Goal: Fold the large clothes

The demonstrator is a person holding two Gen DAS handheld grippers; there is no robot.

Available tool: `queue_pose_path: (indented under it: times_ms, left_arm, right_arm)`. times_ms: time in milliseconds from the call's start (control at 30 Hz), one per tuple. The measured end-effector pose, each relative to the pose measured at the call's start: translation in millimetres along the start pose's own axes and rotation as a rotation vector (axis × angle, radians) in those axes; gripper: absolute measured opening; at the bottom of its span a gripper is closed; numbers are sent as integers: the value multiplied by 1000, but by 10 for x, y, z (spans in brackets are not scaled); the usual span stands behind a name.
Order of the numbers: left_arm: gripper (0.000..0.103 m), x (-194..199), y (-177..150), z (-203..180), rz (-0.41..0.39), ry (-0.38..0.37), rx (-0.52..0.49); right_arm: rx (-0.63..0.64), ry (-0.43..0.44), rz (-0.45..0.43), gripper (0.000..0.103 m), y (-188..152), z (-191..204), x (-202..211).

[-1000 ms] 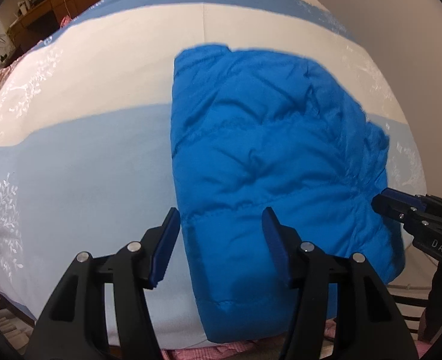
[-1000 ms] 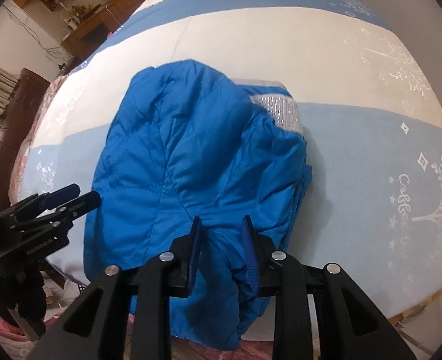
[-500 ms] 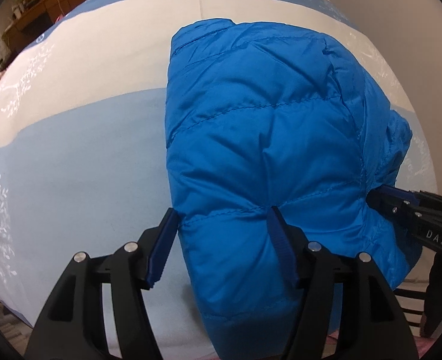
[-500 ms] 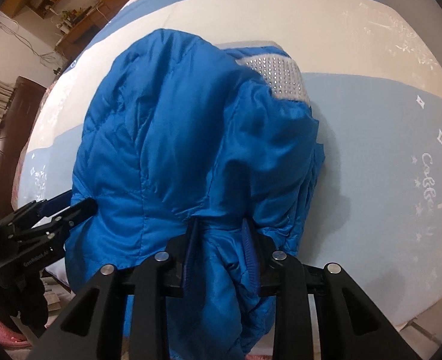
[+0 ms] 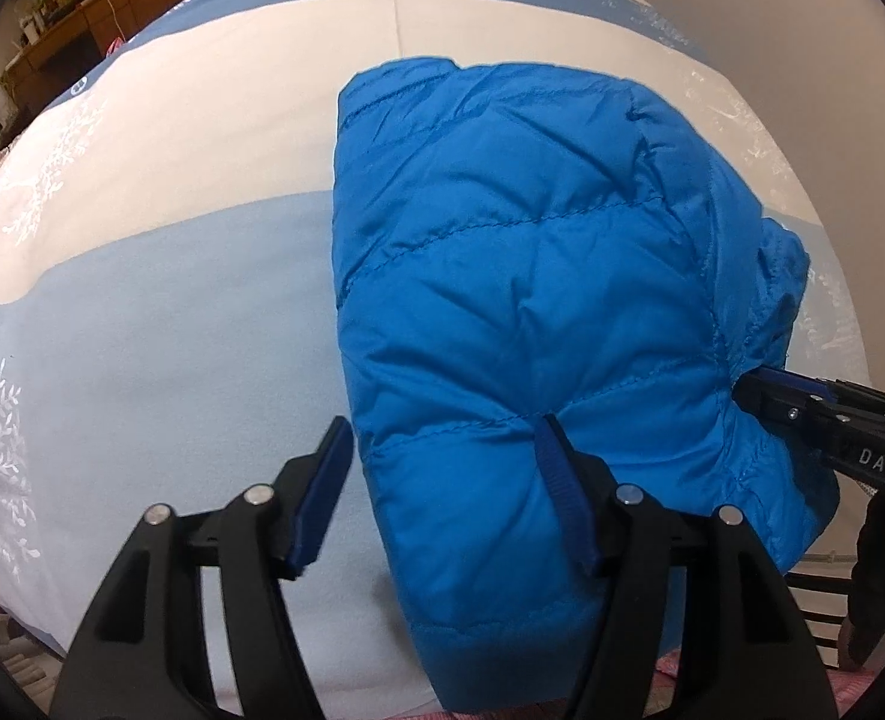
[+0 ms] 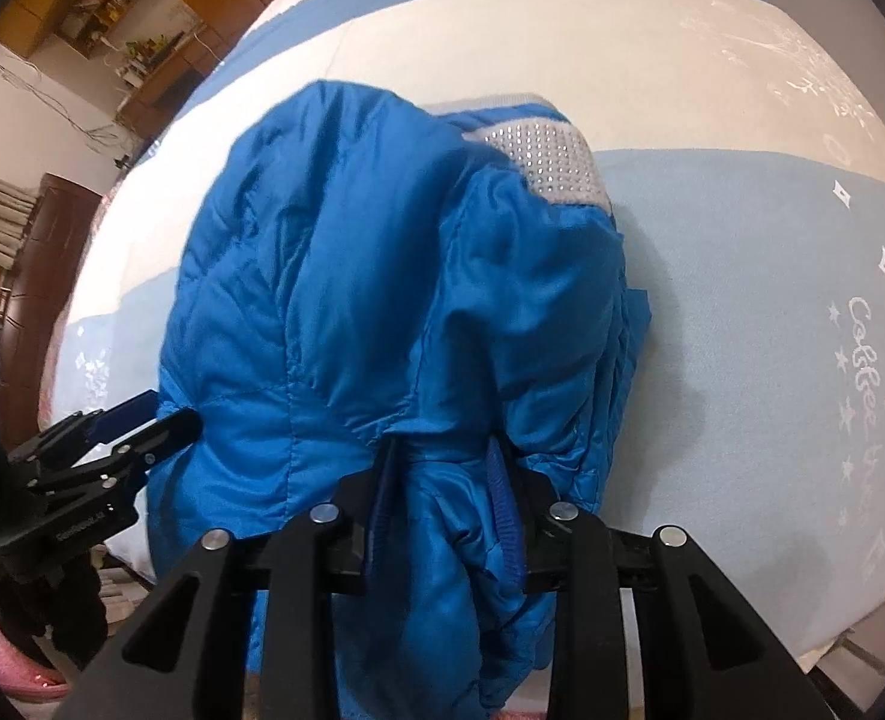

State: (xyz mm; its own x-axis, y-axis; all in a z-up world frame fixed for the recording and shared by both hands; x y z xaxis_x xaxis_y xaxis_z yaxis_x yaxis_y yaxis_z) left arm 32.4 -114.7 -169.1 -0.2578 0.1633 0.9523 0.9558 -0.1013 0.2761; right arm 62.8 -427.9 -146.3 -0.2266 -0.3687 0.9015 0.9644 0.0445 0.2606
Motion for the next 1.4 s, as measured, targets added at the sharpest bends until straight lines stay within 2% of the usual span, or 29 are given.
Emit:
queue_pose_path:
  times_ms: [133,267,333,467,700,967,1167,1400]
  left_arm:
    - [68,110,-3,28,-16,6,-14]
    - [72,217,15,105,-37,-5,-19]
    - [76,238,38,133,-46,-10,-23]
    - [77,227,96,174,-45,-47,-27]
    - [79,97,135,234,-10,-111,-14]
    - [82,-154,192,331,39,-218,16]
    - [89,-331,230,421,69,-355,36]
    - [93,-681,246,604,143,-607,124]
  right_arm:
    - [-6,57,-32,57,-11,-33,198]
    - [52,-1,-103,71,-21,-16,441]
    - [59,6,-123,79,-23,-47,517]
    - [21,16,-116,82,-20,-250,491]
    - [-40,121,-80,86,12,-542,250]
    - [-108,312,-49,90,24,-768,-67]
    - [-152,418,-27,94,-7,-879,-280]
    - [-159,514,-15,100,9,-936,-462]
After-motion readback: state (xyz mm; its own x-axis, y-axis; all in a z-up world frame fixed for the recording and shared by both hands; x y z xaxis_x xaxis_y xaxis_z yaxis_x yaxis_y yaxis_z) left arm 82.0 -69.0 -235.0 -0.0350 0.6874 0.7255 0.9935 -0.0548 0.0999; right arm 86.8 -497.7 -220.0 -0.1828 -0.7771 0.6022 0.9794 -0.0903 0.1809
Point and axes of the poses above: each gripper's, at about its wrist camera, not at the fingertips, and x roughly against the way its jaws point, z to its left, y to its top, the point moved 2 cm from there along -x, roughly the way its jaws point, and after that the axes turned 4 degrees about x, right-handed, at the moved point
